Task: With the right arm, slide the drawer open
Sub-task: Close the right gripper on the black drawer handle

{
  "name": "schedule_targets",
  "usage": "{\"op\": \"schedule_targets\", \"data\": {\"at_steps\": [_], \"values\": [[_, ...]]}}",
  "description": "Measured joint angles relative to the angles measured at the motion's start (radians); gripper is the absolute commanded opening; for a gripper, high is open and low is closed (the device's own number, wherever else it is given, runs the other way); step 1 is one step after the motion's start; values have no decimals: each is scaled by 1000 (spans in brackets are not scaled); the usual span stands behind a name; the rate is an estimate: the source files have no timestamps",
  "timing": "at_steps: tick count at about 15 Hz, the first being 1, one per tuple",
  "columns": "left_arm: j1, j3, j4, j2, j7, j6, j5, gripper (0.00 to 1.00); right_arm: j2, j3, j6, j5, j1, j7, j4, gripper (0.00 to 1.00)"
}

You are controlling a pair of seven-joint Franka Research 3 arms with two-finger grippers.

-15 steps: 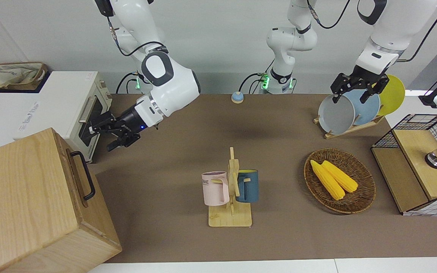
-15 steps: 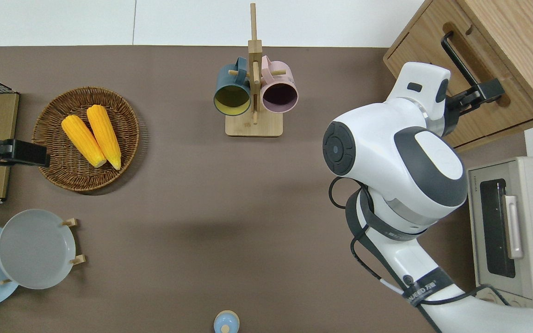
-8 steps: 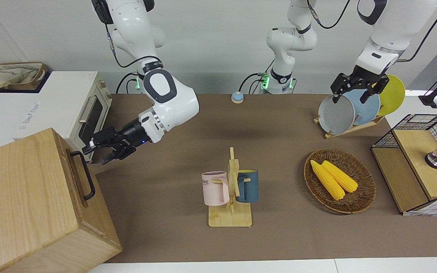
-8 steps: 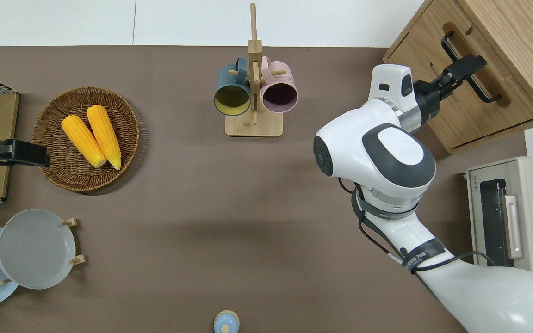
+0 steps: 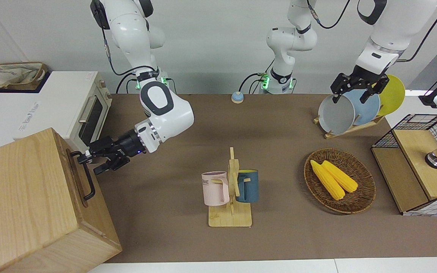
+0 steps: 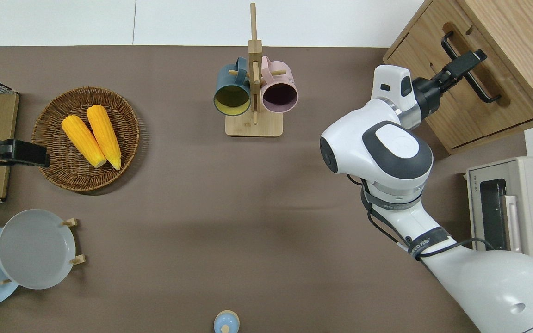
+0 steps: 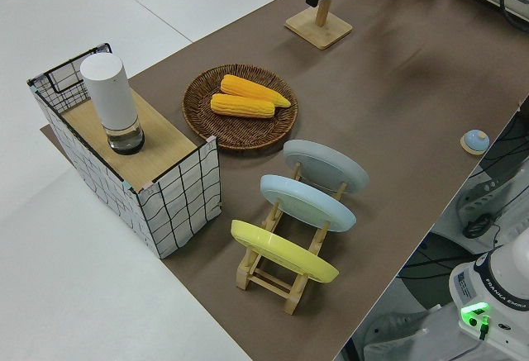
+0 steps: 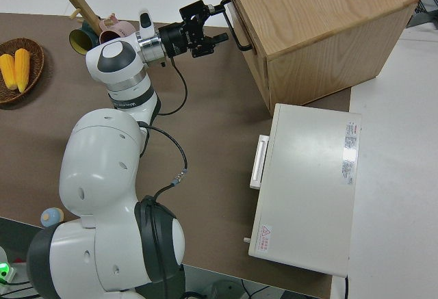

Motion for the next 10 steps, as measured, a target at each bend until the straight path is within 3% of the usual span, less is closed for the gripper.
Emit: {"op": "schedule_targets", "data": {"at_steps": [10], "values": [[0,0,0,0,0,0,0,998,35,-15,1,-73,0,74,0,960]]}}
